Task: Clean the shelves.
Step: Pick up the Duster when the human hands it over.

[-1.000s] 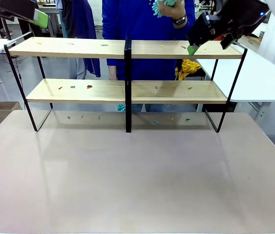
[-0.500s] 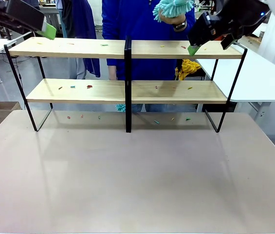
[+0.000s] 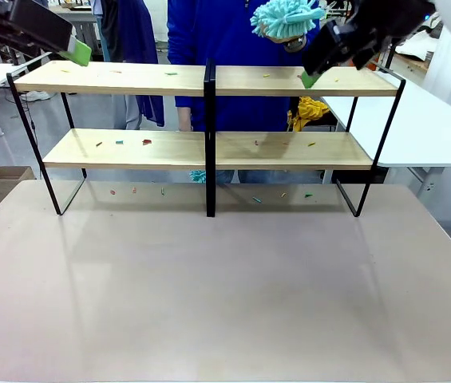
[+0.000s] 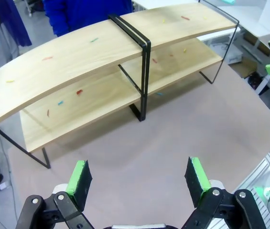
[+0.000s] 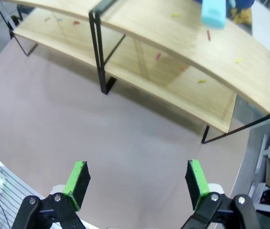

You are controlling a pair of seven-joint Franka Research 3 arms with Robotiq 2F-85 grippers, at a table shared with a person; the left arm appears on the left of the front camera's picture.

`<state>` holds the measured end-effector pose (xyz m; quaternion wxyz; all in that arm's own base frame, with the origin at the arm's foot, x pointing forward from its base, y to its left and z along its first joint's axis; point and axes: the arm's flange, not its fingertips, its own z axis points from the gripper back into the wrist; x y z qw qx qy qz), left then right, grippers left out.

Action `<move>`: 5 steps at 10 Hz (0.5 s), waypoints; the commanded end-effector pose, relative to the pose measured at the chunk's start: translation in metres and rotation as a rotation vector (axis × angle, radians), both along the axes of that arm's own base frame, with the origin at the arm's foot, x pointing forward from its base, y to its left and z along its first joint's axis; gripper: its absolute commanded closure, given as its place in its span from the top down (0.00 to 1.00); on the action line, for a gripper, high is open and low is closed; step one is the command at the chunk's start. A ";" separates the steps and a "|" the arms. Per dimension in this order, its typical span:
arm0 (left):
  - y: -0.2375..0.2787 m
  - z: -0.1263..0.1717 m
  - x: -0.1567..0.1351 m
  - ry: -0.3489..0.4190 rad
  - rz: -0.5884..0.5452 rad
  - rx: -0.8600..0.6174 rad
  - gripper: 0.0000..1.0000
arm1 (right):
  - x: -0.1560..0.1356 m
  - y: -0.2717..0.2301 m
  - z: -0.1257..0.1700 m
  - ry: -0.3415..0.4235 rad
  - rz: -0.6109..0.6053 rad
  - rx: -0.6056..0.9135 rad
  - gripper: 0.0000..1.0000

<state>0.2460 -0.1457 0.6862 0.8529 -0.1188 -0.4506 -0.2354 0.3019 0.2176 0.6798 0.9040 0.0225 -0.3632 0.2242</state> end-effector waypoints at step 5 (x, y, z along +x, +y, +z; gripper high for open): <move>0.000 -0.001 0.000 -0.006 -0.001 -0.002 1.00 | -0.057 -0.011 0.010 -0.086 0.038 0.093 1.00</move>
